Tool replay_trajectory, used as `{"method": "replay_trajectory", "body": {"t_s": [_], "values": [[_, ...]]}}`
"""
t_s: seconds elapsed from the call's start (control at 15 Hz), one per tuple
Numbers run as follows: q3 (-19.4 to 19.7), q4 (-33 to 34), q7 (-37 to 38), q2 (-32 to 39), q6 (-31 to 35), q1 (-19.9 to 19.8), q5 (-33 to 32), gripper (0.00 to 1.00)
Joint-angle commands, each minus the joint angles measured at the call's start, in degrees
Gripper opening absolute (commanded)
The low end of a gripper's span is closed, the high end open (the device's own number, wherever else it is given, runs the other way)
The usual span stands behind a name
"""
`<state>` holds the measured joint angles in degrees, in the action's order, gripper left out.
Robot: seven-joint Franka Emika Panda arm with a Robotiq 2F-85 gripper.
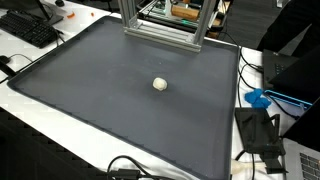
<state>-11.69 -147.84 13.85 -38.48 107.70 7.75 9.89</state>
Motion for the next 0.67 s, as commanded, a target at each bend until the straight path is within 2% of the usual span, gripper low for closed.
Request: {"method": "replay_trajectory", "body": {"t_s": [0.0,0.13,0.2,0.4,0.47,0.6], "values": [[0.1,-1.6,0.5,-1.6,0.1,0.7,1.4,0.84],[0.1,-1.5,0.4,-1.6,0.1,0.8,1.4,0.98],[0.1,-1.5,0.2,-1.6,0.0,0.9,1.6,1.00],[0.1,-1.4,0.2,-1.5,0.0,1.0,1.7,0.89],[0.0,-1.4,0.2,-1.6,-0.1,0.9,1.2,0.78],[0.0,-1.5,0.2,-1.9,0.0,0.9,1.2,0.72]]}}
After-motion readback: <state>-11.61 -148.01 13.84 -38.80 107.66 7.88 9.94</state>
